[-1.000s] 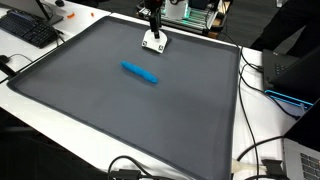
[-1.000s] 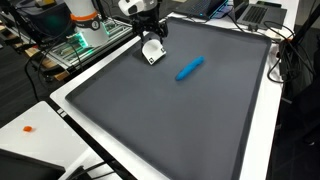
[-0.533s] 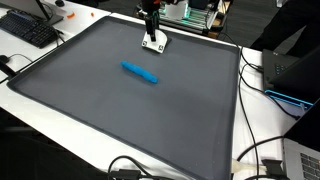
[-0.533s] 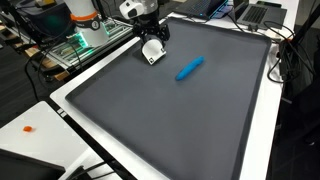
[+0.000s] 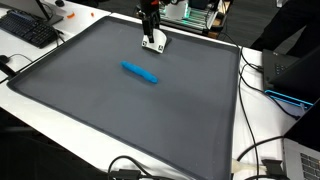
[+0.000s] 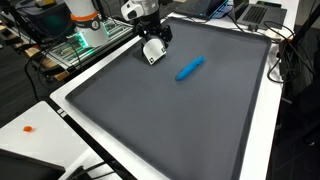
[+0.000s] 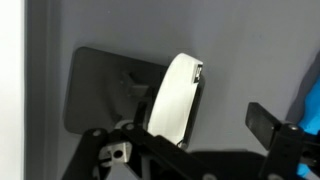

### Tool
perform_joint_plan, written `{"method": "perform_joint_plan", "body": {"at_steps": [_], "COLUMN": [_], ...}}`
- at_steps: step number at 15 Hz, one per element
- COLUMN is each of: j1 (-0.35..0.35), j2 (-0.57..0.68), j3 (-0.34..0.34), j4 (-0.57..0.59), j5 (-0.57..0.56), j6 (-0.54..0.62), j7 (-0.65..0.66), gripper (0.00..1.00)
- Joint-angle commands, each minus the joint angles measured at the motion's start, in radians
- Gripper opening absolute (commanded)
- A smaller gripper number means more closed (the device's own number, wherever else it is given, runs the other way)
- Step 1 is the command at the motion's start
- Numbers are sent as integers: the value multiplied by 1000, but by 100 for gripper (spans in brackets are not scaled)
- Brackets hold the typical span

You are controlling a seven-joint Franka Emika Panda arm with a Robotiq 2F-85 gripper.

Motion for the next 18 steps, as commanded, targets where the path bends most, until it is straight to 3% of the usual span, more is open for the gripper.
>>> {"method": "perform_joint_plan", "body": {"at_steps": [1, 9, 12, 13, 14, 18], "j1": [18, 26, 30, 30, 30, 32], "j2": [30, 95, 109, 112, 115, 113], "j3": [-9, -10, -11, -12, -13, -13], "j4": [8, 31, 41, 44, 46, 51], "j5": [36, 17, 13, 12, 12, 9], "j6": [54, 108, 105, 105, 103, 101], "j7": [23, 83, 94, 99, 102, 115], "gripper": [100, 97, 83, 70, 67, 35]}}
